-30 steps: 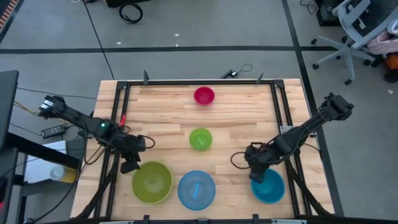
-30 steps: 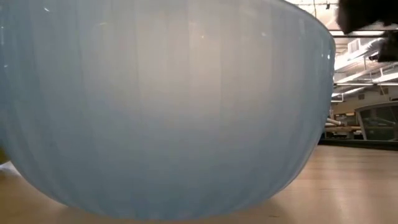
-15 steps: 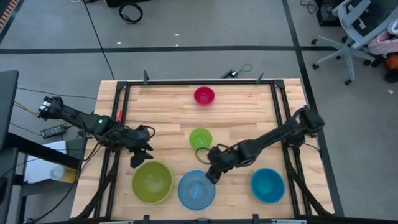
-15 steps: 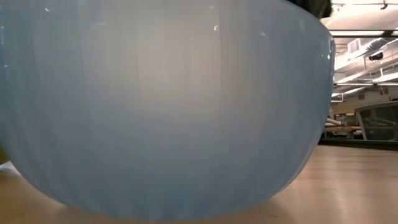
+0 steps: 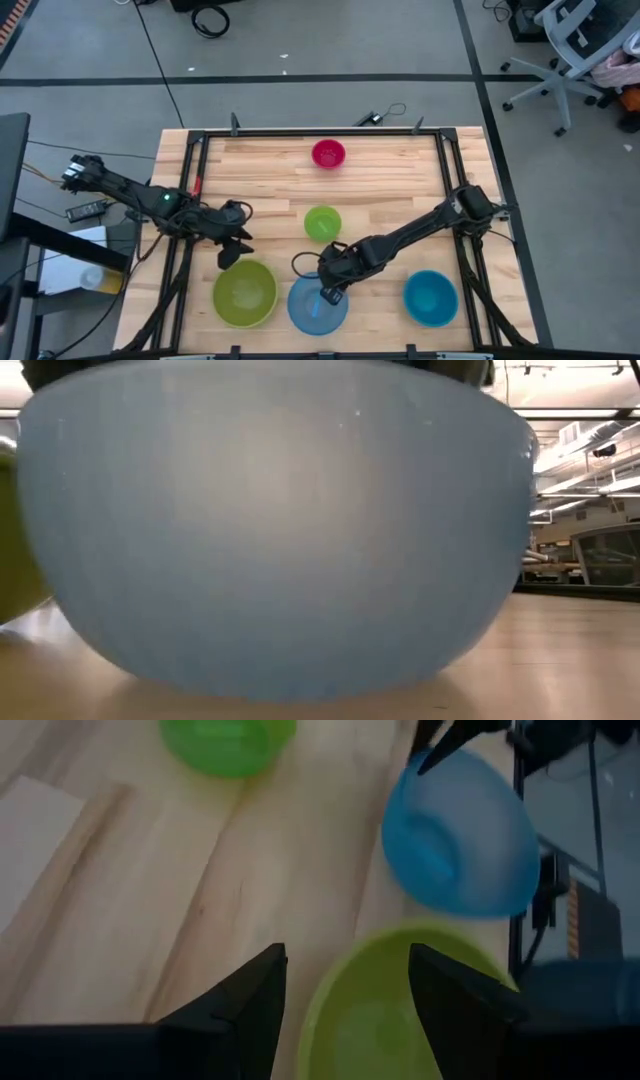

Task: Nest bowls inside each other
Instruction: Stack the large light blue bowl on top of the extra large dark green bowl

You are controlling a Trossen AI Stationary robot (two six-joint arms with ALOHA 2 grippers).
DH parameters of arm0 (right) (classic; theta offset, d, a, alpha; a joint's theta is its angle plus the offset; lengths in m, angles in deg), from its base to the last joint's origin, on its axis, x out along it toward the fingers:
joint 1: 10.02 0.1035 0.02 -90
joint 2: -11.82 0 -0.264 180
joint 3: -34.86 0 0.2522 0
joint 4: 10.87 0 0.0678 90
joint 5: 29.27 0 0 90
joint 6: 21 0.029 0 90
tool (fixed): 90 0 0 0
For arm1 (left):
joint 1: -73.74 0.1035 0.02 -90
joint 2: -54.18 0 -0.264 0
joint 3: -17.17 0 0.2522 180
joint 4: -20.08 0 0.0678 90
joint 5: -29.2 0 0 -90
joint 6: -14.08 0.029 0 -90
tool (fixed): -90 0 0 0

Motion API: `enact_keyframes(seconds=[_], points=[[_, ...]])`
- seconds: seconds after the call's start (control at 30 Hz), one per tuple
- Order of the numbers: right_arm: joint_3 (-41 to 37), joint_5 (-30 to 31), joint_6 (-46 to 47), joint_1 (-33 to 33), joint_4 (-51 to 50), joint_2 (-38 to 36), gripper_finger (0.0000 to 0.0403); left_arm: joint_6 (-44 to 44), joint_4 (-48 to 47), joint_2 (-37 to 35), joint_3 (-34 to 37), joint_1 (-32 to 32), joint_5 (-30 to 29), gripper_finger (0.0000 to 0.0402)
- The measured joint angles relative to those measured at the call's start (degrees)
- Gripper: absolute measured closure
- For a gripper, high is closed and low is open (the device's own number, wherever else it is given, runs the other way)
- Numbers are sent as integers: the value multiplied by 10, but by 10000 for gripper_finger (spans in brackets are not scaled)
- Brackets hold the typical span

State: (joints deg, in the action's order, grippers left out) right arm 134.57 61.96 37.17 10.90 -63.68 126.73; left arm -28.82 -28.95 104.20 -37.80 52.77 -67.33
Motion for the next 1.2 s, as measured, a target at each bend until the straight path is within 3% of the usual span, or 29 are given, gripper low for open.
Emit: enact_keyframes(seconds=[0.2, 0.33, 0.57, 0.77, 1.0, 1.1, 1.2], points=[[27, 129, -19, -21, -48, -31, 386, 17, 148, 64, 0, 3, -66, 189], [58, 233, -26, -34, -100, -50, 391, 35, 227, 106, 0, 24, -77, 189], [113, 325, -73, -49, -165, -56, 391, 35, 283, 142, 0, 83, -86, 190], [151, 337, -142, -58, -175, -55, 381, 24, 265, 149, 0, 108, -86, 241], [224, 284, -171, -72, -198, -61, 306, 20, 166, 146, -3, 114, -93, 387], [258, 273, -203, -76, -196, -85, 270, 34, 101, 147, 2, 113, -48, 390], [283, 292, -235, -79, -205, -111, 241, 51, 85, 133, -1, 103, 50, 390]])
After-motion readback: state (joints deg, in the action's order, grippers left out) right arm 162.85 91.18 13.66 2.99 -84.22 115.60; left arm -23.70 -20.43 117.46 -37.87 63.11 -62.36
